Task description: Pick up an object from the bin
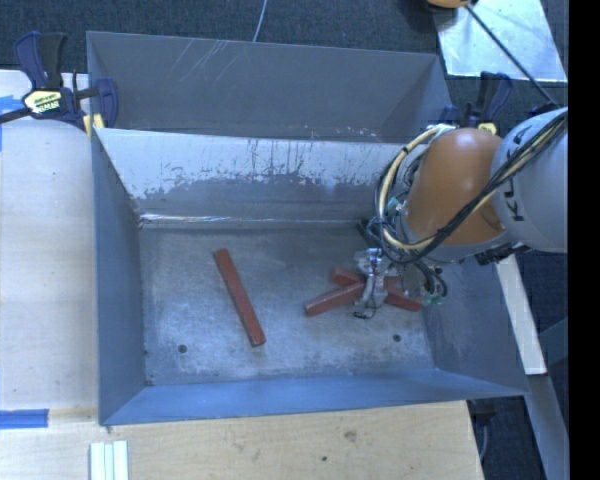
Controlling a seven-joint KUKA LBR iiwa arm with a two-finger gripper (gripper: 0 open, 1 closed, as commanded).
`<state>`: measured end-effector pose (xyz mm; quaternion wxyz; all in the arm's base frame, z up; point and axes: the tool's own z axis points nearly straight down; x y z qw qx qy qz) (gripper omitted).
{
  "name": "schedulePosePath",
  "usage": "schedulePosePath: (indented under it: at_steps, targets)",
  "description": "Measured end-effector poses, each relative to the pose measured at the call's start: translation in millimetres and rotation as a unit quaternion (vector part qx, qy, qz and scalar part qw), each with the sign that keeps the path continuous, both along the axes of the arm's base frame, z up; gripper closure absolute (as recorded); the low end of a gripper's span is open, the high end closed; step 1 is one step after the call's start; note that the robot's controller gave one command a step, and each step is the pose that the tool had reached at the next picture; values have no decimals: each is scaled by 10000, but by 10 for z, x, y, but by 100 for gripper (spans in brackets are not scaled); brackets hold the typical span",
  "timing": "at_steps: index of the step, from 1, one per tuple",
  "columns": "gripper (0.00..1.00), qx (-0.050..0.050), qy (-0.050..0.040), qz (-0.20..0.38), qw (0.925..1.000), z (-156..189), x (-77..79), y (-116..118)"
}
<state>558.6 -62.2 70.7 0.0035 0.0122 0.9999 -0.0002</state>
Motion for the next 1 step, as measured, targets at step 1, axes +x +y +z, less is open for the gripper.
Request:
schedulePosePath:
  at_steps: [1]
  targets:
    - [100, 3, 30, 0, 10000, 46, -17, 2]
